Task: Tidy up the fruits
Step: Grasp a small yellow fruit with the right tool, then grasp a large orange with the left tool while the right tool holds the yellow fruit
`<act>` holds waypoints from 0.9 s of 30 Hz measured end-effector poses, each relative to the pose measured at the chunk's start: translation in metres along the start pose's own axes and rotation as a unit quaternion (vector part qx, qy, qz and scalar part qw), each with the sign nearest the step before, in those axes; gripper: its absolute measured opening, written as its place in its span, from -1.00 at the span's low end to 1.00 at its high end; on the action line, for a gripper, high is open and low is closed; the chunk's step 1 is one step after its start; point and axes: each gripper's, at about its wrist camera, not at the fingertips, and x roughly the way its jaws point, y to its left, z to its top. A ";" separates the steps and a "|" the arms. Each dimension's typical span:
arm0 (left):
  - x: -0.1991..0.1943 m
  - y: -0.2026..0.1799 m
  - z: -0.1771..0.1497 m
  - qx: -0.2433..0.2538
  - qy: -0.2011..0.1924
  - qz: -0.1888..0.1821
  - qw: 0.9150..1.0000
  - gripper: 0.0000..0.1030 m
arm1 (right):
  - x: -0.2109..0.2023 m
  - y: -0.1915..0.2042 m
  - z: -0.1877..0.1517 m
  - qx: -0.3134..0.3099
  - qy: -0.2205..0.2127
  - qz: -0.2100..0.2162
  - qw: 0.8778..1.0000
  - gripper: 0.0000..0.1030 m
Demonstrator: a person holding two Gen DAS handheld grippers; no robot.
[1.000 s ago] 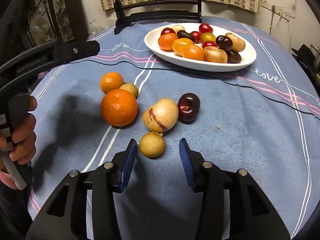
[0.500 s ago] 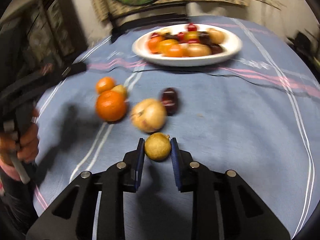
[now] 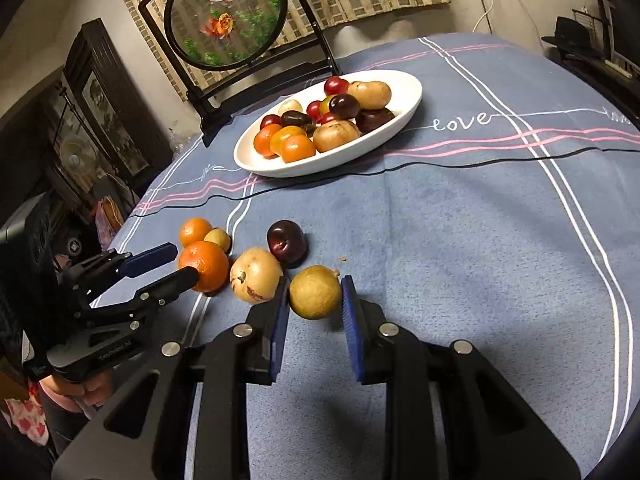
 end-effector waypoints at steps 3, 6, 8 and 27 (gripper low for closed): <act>0.003 0.000 0.000 -0.002 0.004 -0.006 1.000 -0.01 | -0.002 -0.004 0.000 0.012 -0.003 0.011 1.000 -0.49; 0.011 -0.002 -0.001 0.003 0.019 -0.004 1.000 0.06 | 0.001 -0.007 0.001 0.020 0.004 0.026 0.999 -0.49; 0.014 -0.003 0.000 0.000 0.025 -0.010 1.000 0.06 | 0.001 -0.009 0.000 0.024 0.007 0.037 0.999 -0.49; 0.032 -0.002 0.002 -0.015 0.048 -0.029 0.998 -0.08 | 0.000 -0.013 -0.001 0.037 0.011 0.074 0.997 -0.49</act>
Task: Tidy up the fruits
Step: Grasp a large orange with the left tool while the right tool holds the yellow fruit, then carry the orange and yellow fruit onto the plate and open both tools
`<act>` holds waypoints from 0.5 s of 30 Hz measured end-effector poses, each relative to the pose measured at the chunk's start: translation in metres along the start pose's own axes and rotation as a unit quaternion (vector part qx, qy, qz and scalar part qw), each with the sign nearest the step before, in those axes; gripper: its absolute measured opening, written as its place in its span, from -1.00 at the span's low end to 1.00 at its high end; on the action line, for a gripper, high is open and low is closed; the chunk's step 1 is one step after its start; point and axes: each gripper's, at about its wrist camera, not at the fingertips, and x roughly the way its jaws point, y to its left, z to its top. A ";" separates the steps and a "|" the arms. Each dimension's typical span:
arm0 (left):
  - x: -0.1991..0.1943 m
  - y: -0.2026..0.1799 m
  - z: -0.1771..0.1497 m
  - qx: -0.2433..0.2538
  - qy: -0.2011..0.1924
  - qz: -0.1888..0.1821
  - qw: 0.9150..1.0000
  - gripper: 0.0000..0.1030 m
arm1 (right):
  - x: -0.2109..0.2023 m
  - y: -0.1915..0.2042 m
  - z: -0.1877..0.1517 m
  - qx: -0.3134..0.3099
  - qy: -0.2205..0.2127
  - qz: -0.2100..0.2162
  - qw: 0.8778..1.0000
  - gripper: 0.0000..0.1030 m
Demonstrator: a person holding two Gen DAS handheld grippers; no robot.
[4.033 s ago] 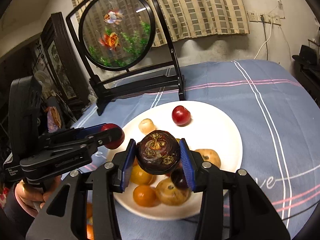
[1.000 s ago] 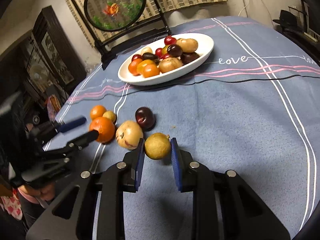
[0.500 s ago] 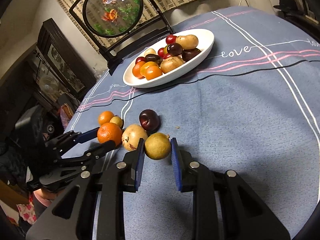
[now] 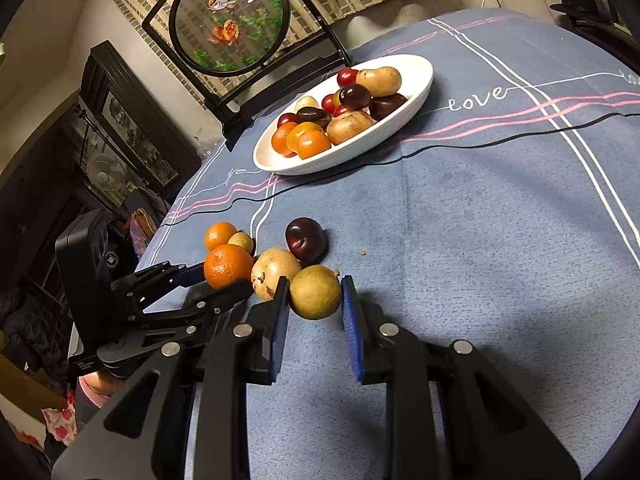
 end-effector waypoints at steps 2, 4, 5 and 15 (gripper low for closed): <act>-0.001 -0.001 0.000 0.003 -0.002 0.002 1.000 -0.08 | 0.001 0.001 0.000 -0.002 0.004 0.002 1.000 -0.49; -0.001 -0.001 0.000 0.002 -0.003 0.003 1.000 -0.09 | 0.003 0.002 0.000 -0.005 0.009 0.003 1.000 -0.49; -0.001 -0.001 0.000 0.001 -0.003 0.003 1.000 -0.09 | 0.003 0.002 0.000 -0.006 0.010 0.003 1.000 -0.49; -0.021 0.003 -0.003 -0.022 -0.034 -0.013 0.999 -0.10 | 0.006 0.013 -0.001 -0.038 0.023 -0.028 0.999 -0.49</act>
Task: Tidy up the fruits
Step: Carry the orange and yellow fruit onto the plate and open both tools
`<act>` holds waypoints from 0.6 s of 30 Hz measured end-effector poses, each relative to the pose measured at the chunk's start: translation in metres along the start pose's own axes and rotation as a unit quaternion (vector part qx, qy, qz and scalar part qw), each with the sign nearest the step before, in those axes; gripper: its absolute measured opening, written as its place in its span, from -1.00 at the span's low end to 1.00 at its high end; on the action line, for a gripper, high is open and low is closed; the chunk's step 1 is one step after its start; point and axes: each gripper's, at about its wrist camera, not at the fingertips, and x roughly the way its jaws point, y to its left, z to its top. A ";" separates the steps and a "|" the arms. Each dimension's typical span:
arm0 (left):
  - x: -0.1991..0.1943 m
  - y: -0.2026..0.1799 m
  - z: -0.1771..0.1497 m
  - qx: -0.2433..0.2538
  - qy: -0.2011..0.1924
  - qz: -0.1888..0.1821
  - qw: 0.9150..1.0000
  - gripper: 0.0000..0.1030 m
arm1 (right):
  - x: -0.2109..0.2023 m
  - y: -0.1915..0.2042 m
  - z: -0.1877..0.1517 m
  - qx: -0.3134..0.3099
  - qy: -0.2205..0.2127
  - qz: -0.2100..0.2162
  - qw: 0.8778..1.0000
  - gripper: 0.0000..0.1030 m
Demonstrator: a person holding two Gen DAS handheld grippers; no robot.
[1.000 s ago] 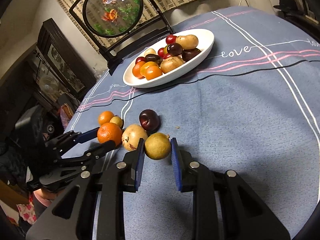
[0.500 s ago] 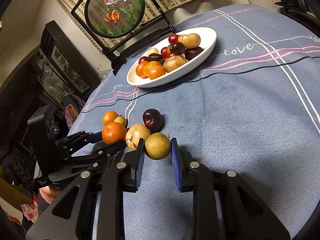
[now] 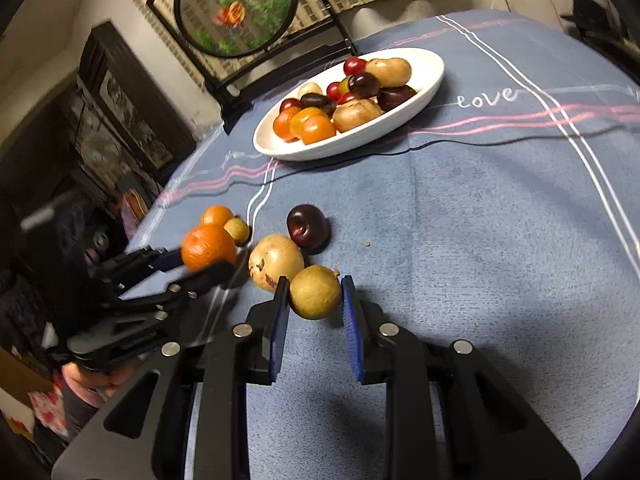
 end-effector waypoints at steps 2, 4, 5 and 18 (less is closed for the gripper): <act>-0.004 0.000 0.000 -0.006 -0.005 -0.005 1.000 -0.10 | 0.000 0.006 0.002 -0.017 -0.003 -0.013 1.000 -0.49; -0.007 0.001 0.001 -0.016 -0.008 -0.011 1.000 -0.10 | -0.002 0.011 0.006 -0.037 -0.009 -0.033 0.999 -0.49; -0.008 0.002 0.003 -0.019 -0.008 -0.014 1.000 -0.10 | -0.003 0.012 0.008 -0.043 -0.011 -0.039 0.998 -0.49; -0.020 0.033 0.094 -0.065 -0.061 0.000 0.996 -0.10 | -0.009 0.018 0.093 -0.093 -0.078 -0.079 0.989 -0.49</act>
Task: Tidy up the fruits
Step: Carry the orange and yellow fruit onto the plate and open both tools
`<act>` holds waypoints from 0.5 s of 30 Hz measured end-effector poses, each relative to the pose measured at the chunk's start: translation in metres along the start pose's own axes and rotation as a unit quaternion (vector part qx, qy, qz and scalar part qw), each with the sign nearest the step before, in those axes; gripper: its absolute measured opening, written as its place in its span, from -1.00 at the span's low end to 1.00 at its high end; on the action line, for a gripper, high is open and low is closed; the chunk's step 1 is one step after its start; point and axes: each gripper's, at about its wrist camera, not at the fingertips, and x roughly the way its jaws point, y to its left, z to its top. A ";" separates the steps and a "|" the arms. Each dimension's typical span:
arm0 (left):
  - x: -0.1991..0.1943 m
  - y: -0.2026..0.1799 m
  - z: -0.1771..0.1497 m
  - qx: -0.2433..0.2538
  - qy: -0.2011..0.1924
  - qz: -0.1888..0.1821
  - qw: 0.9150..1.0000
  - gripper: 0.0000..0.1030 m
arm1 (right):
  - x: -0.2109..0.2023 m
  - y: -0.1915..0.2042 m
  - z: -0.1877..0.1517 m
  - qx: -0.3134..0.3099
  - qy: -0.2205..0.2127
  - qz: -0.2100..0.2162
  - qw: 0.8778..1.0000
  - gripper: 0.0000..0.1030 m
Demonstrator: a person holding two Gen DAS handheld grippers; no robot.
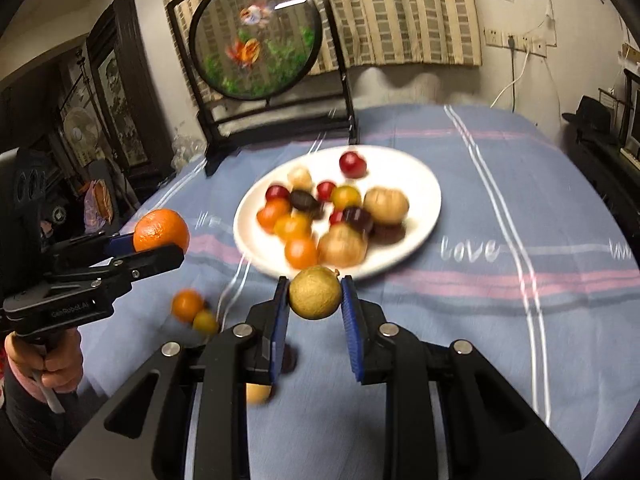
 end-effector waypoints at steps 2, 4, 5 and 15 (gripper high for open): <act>0.009 0.002 0.017 -0.013 -0.005 0.014 1.000 -0.10 | 0.006 -0.004 0.014 0.006 -0.014 0.000 1.000 -0.49; 0.022 0.005 0.034 -0.028 -0.011 0.018 0.999 -0.10 | 0.018 -0.008 0.031 0.009 -0.032 0.004 0.999 -0.49; 0.027 0.006 0.039 -0.032 -0.012 0.019 0.999 -0.09 | 0.025 -0.008 0.038 0.008 -0.034 0.006 0.999 -0.49; 0.119 0.019 0.068 -0.023 0.044 0.062 0.997 -0.09 | 0.113 -0.012 0.071 0.006 -0.001 -0.003 1.000 -0.49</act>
